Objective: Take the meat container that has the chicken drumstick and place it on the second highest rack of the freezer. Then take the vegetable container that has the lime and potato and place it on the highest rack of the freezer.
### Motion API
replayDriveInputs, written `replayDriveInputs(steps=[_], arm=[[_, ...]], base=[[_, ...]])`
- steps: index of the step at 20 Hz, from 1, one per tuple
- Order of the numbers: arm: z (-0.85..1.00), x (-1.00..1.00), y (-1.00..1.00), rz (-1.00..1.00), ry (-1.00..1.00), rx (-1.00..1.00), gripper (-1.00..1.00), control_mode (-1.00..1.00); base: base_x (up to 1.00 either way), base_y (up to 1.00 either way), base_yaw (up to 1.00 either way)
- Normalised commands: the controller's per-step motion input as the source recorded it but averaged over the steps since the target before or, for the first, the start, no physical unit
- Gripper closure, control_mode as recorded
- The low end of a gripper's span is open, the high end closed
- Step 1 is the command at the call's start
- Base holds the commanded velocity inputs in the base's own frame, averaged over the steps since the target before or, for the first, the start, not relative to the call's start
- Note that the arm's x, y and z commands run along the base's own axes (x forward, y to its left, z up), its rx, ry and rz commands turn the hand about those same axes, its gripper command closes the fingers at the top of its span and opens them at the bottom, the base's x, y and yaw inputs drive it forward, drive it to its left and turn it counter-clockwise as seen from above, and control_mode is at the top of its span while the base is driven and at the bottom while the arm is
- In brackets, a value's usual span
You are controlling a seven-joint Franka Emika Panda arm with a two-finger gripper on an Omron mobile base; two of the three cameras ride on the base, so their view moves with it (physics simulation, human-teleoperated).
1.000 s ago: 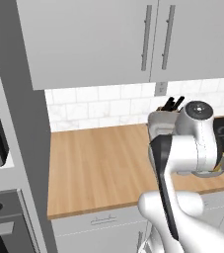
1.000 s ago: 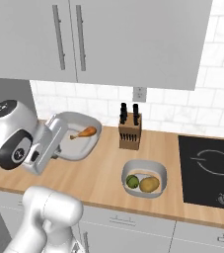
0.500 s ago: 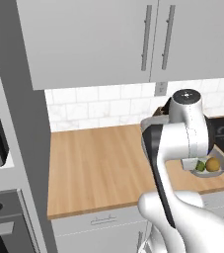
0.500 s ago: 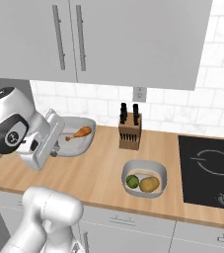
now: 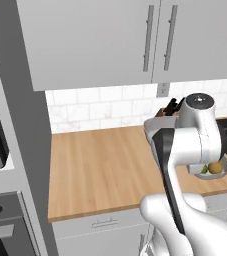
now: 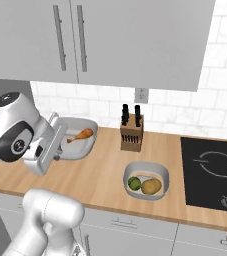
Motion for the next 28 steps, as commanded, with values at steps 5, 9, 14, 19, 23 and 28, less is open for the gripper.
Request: replayDriveInputs(steps=[5, 9, 14, 19, 23, 28], arm=[[0.00, 0.00, 0.00, 0.00, 0.00, 0.00, 1.00, 1.00], [0.00, 0.00, 0.00, 0.00, 0.00, 0.00, 1.00, 1.00], [0.00, 0.00, 0.00, 0.00, 0.00, 0.00, 1.00, 1.00], [0.00, 0.00, 0.00, 0.00, 0.00, 0.00, 1.00, 1.00], [0.00, 0.00, 0.00, 0.00, 0.00, 0.00, 1.00, 1.00], [0.00, 0.00, 0.00, 0.00, 0.00, 0.00, 1.00, 1.00]], base=[[-0.12, 0.01, 0.01], [-0.65, 0.03, 0.19], [-0.85, 0.11, 0.42], [-0.78, 0.68, 0.60], [-0.52, 0.93, 0.53], [0.18, 1.00, 0.12]])
